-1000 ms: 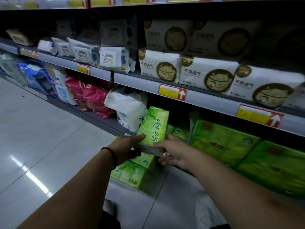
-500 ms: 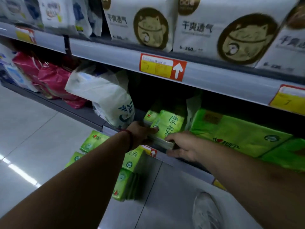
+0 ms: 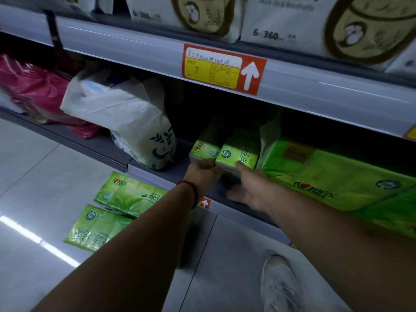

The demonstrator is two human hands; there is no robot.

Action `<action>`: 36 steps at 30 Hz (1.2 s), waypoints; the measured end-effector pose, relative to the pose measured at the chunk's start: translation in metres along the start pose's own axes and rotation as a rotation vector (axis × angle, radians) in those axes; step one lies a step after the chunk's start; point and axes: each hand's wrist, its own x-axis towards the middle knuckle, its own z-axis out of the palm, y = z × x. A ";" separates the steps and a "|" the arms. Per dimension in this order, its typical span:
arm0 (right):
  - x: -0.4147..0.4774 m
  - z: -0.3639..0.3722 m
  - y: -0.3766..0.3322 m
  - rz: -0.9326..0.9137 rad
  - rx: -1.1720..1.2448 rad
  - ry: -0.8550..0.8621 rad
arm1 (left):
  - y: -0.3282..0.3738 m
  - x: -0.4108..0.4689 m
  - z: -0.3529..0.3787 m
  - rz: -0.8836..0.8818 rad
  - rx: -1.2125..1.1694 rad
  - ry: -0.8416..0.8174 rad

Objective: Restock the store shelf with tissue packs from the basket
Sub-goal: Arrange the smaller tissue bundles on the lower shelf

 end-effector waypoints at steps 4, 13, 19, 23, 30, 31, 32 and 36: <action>-0.006 -0.005 0.000 0.081 -0.129 -0.023 | 0.001 0.002 -0.018 -0.036 0.082 0.030; 0.009 -0.011 0.010 -0.477 -1.044 -0.063 | 0.005 0.003 0.018 0.264 1.201 -0.186; 0.035 -0.026 0.000 -0.474 -1.105 -0.103 | -0.006 0.023 0.030 0.254 1.095 -0.211; 0.038 -0.024 0.001 -0.490 -1.104 -0.096 | -0.008 0.028 0.025 0.253 1.138 -0.229; 0.009 -0.014 -0.008 -0.482 -1.114 -0.063 | 0.014 0.002 -0.009 0.241 1.092 -0.213; 0.003 -0.010 -0.009 -0.488 -1.115 -0.064 | 0.017 -0.004 -0.021 0.245 1.087 -0.182; -0.004 -0.006 -0.008 -0.497 -1.110 -0.069 | 0.019 -0.011 -0.035 0.244 1.093 -0.149; -0.032 0.017 -0.001 -0.503 -1.063 -0.138 | 0.022 -0.040 -0.098 0.173 1.113 -0.027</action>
